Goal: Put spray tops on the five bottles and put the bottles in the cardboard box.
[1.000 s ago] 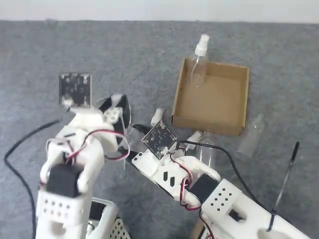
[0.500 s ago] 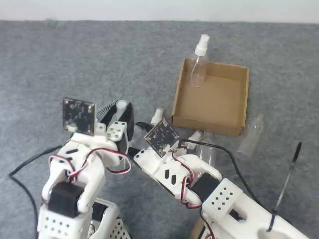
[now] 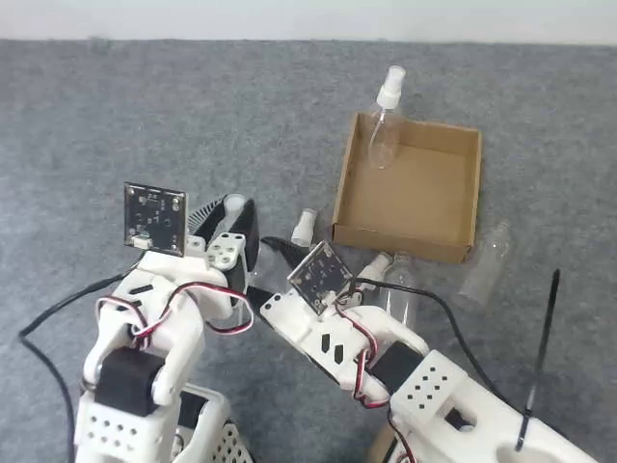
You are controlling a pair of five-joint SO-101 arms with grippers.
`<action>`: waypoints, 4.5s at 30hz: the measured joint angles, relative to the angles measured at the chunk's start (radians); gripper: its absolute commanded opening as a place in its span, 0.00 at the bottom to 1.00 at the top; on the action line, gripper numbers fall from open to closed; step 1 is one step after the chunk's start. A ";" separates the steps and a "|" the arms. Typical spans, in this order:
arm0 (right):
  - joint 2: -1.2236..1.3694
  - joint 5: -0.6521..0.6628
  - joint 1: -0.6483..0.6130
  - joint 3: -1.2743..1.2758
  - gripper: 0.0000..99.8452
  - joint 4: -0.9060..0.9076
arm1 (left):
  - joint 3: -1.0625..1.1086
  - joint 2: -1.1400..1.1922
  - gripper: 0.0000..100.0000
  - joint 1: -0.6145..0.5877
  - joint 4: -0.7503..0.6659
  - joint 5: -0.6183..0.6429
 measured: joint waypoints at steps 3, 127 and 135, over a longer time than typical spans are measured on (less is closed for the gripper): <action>0.000 0.000 0.000 0.005 0.01 -0.020 | 0.000 -0.003 0.02 -0.003 0.000 0.000; 0.143 -0.002 0.115 -0.594 0.01 0.520 | 0.391 -0.281 0.29 -0.038 -0.103 -0.216; 0.114 0.057 0.199 -0.608 0.01 0.551 | 0.411 -0.285 0.29 -0.043 -0.106 -0.216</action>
